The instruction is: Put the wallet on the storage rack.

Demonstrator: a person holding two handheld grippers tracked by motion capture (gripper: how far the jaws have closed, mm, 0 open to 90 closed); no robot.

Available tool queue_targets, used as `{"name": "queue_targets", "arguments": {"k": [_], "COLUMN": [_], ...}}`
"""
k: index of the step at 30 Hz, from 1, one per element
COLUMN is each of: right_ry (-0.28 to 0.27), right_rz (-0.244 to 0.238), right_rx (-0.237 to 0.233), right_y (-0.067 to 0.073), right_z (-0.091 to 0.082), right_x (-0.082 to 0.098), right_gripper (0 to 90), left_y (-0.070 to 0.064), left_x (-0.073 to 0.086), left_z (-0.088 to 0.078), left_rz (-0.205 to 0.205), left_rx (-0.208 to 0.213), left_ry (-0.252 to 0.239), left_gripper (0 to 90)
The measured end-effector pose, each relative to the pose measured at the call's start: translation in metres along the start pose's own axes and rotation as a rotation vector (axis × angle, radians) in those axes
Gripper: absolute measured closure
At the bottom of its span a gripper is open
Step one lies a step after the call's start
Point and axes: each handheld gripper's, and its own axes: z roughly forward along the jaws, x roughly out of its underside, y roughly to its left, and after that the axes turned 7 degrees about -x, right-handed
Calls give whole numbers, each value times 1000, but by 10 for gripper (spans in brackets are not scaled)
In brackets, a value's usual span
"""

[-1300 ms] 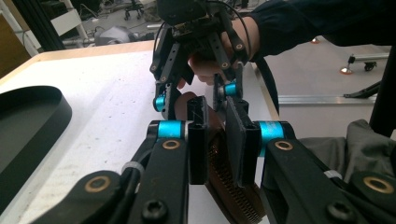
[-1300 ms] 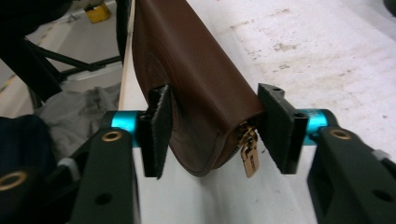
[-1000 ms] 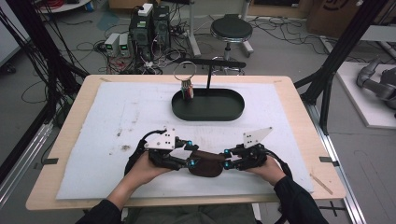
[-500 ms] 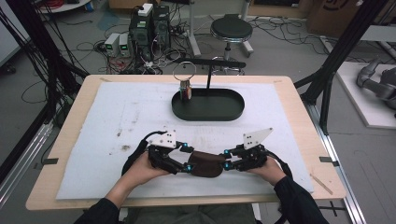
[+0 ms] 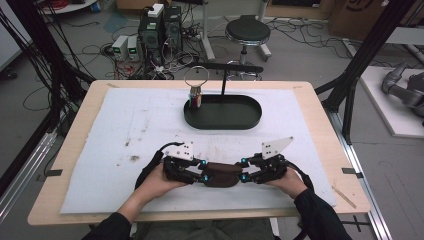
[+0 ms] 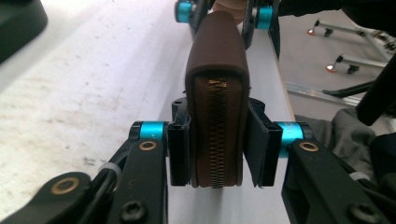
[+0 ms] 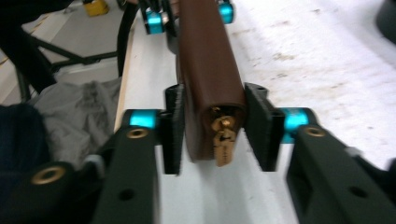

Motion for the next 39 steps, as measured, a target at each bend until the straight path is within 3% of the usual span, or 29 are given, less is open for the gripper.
{"name": "queue_targets", "arguments": {"k": [7, 8, 10, 11, 13, 14, 15, 17, 22, 27, 28, 33, 34, 35, 36, 39], "right_ry": [-57, -89, -97, -111, -110, -110, -113, -130, -161, -166, -168, -163, -161, -160, -160, -160], "right_rz": [34, 43, 51, 61, 77, 77, 86, 128, 158, 191, 196, 217, 222, 222, 227, 239], "right_rx": [69, 128, 143, 219, 287, 287, 322, 437, 545, 617, 626, 645, 653, 661, 665, 673], "right_y": [-1, -3, -3, -3, -3, -3, -4, -6, -7, -8, -8, -9, -9, -9, -9, -10], "right_z": [-16, -25, -28, -36, -42, -42, -45, -55, -66, -72, -73, -77, -77, -78, -79, -81], "right_x": [1, 2, 2, 4, 6, 6, 8, 11, 14, 16, 17, 19, 20, 20, 20, 22], "right_gripper": [435, 409, 411, 414, 416, 416, 416, 398, 394, 394, 393, 392, 392, 392, 391, 387], "left_y": [1, 2, 2, 4, 5, 6, 7, 11, 19, 27, 32, 45, 51, 51, 58, 65], "left_x": [-5, -9, -11, -14, -16, -17, -19, -24, -37, -48, -51, -52, -52, -52, -52, -54], "left_z": [-5, -9, -11, -15, -17, -20, -23, -28, -32, -30, -27, -19, -14, -14, -11, -8], "left_rz": [8, 11, 8, 12, 8, 5, 4, -8, -8, -17, -17, -56, -70, -70, -85, -96], "left_rx": [-14, -29, -36, -53, -62, -73, -87, -117, -171, -224, -252, -312, -349, -349, -380, -404], "left_ry": [-25, -42, -59, -68, -77, -85, -95, -126, -154, -174, -177, -193, -189, -189, -191, -198], "left_gripper": [660, 660, 660, 661, 661, 661, 661, 662, 663, 664, 664, 664, 665, 665, 664, 664]}}
